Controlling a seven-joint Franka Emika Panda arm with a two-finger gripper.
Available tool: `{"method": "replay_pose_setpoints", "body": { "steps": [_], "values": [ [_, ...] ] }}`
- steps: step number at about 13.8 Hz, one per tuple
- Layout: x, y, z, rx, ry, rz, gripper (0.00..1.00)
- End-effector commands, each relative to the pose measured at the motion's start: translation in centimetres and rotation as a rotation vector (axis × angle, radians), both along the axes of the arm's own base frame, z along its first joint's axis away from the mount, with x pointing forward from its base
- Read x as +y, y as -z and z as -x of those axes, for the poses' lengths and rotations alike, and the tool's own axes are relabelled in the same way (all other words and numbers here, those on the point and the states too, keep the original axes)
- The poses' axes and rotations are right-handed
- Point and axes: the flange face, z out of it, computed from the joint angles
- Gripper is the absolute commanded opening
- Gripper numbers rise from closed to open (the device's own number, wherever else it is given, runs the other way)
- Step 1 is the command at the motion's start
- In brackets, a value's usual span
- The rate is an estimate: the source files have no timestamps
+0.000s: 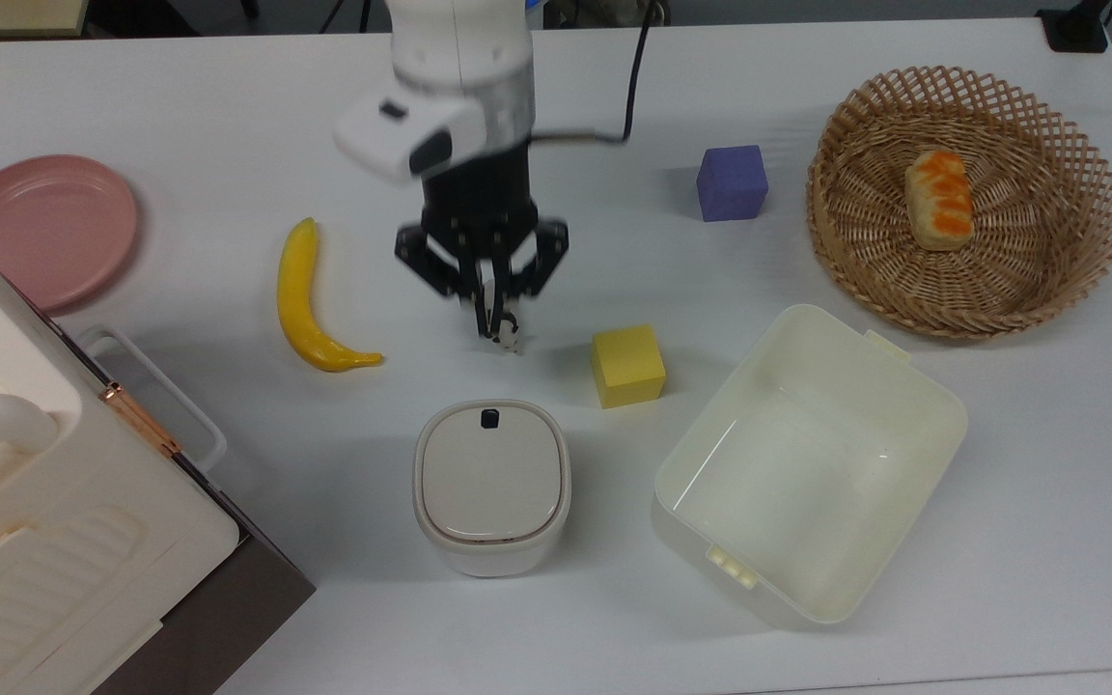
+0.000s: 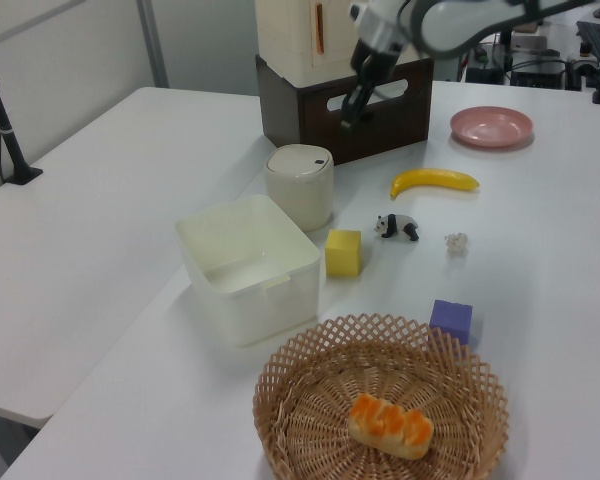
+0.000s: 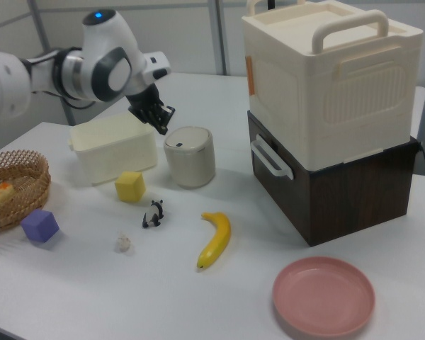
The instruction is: Open the trash can
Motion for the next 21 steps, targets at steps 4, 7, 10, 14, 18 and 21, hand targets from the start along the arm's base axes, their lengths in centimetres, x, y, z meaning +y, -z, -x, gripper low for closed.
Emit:
{"method": "replay_pose_setpoints", "body": {
  "steps": [4, 7, 10, 14, 18, 21],
  "values": [
    [0.9, 6.5, -5.2, -0.101, 0.085, 0.019, 0.09],
    [1.4, 8.0, -5.5, -0.107, 0.082, 0.041, 0.09],
    [1.6, 7.7, -5.3, -0.108, 0.083, 0.036, 0.09],
    [0.6, -0.9, -0.6, -0.133, 0.103, 0.024, 0.1],
    [-0.2, -5.5, 6.1, 0.007, 0.088, 0.058, 0.37],
    [-0.5, -7.6, 9.8, 0.168, 0.039, 0.044, 1.0]
  ]
}}
